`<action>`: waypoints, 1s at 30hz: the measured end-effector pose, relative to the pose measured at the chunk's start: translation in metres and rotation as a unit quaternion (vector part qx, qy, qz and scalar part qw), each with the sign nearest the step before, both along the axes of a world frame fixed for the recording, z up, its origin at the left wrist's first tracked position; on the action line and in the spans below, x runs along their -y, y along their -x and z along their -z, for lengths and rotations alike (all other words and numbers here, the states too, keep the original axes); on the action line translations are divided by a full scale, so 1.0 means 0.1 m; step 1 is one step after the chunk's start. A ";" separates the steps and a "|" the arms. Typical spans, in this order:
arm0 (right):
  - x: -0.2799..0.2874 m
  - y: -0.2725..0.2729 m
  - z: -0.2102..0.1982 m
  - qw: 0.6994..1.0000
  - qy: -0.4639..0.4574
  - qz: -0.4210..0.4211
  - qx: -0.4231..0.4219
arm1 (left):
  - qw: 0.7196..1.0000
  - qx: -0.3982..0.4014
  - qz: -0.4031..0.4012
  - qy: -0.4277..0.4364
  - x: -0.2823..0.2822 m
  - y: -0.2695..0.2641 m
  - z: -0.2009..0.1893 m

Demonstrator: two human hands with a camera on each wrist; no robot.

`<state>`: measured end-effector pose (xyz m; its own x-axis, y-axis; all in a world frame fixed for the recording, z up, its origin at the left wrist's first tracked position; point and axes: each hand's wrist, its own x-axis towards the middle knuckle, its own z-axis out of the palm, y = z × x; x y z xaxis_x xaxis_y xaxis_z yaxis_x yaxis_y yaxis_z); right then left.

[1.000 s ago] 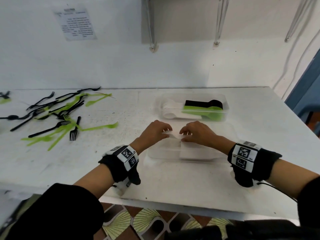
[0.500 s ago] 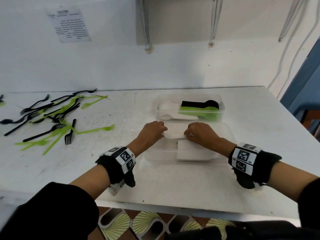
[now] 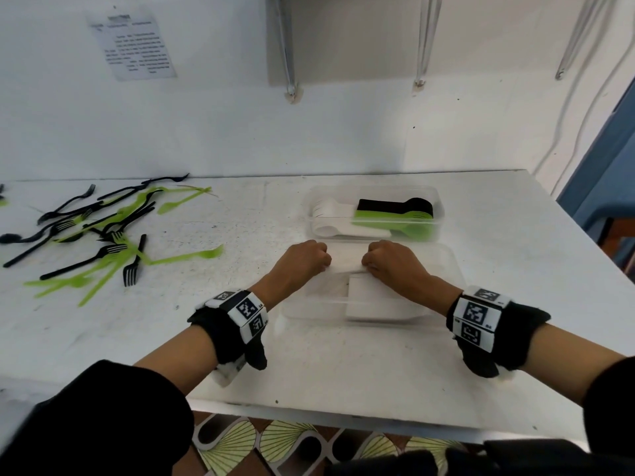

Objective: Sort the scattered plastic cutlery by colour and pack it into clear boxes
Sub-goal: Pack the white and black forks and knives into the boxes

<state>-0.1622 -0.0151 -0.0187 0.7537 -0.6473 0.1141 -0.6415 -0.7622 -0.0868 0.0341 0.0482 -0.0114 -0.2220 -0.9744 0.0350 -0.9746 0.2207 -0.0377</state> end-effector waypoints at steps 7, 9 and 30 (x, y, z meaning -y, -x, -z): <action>-0.01 0.01 -0.03 0.999 -0.022 0.004 0.023 | 0.997 -0.077 -0.011 0.002 -0.02 -0.04 0.00; -0.02 0.02 -0.04 0.999 -0.029 0.004 0.026 | 0.996 -0.087 -0.017 -0.002 -0.02 -0.05 0.00; -0.15 -0.72 -0.55 0.929 -0.231 -0.052 0.284 | 0.913 -0.342 -0.113 0.189 -0.53 -0.41 -0.32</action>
<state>-0.0904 0.0000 0.0363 0.7184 -0.6527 0.2407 -0.3174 -0.6155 -0.7214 0.0753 0.1017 0.0204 0.1834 -0.8819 0.4343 -0.8180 0.1081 0.5650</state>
